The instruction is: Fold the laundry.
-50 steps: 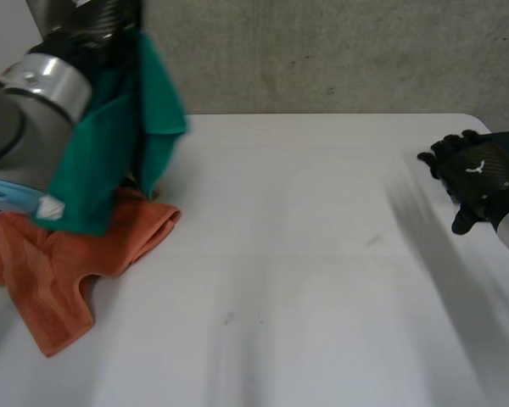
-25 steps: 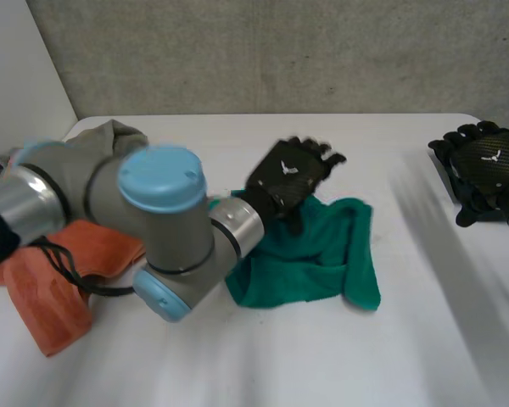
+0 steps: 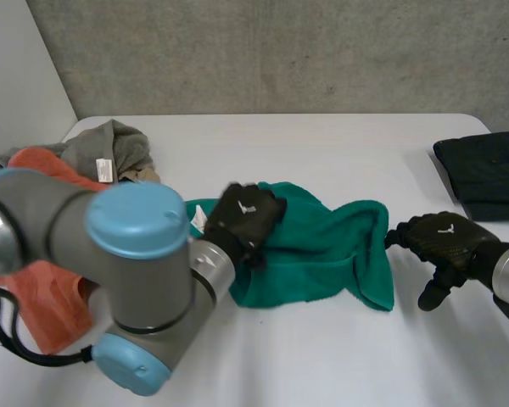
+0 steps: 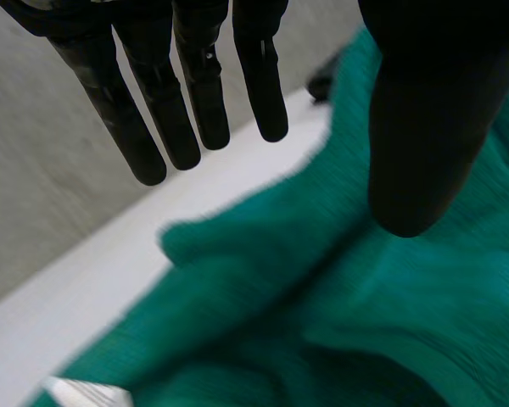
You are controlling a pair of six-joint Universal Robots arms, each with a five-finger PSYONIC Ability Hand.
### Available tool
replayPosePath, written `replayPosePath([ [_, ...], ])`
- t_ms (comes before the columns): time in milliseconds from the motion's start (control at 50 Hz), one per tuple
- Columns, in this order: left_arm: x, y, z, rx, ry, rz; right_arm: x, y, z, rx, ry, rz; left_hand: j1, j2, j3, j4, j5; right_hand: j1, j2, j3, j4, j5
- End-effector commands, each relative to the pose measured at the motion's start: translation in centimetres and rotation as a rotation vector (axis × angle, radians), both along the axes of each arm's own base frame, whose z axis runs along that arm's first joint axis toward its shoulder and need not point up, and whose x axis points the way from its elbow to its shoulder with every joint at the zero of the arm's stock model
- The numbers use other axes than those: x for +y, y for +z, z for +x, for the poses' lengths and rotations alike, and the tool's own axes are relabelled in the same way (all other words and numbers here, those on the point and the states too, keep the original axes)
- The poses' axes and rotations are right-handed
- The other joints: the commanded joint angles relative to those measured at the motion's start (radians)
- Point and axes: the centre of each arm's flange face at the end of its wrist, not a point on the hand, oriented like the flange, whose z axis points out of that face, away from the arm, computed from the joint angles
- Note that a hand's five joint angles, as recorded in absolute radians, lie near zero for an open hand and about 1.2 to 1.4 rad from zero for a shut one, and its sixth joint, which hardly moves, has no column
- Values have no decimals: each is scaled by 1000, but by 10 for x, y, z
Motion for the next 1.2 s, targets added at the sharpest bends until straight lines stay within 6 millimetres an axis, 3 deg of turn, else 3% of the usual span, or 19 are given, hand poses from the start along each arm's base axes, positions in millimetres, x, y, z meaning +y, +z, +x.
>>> replayPosePath([
  [20, -4, -39, -17, -59, -30, 60, 9, -19, 2, -10, -2, -8, -94, -87, -88, -87, -84, -36, -24, -37, -37, -34],
  [260, -14, -64, -24, -124, -26, 119, 6, -32, 12, -71, -13, -40, -85, -79, -79, -78, -76, -113, -101, -113, -113, -111],
  [420, -11, -66, -23, -141, -26, 137, 1, -37, 17, -56, -11, -39, 164, 171, 170, 171, 174, -110, -98, -111, -111, -108],
  [500, -8, -58, -22, -132, -26, 133, -2, -39, 16, -51, -19, -41, 22, 28, 27, 28, 31, -107, -95, -108, -108, -105],
  [660, 7, -34, -10, -116, -27, 120, -4, -39, 14, -51, -27, -48, 41, 47, 47, 48, 51, -107, -95, -108, -108, -105],
  [780, 19, -42, -9, -148, -48, 136, -4, -39, 14, -51, -27, -48, 47, 53, 53, 54, 57, -107, -95, -108, -108, -105],
  [1040, 1, -69, -19, -171, -36, 153, -2, -40, 15, -51, -26, -42, 67, 74, 73, 74, 77, -104, -92, -105, -105, -102],
  [1200, -14, -75, -21, -211, -36, 105, -3, -41, 15, -54, -32, -45, 355, 361, 360, 361, 364, -104, -92, -105, -105, -102],
])
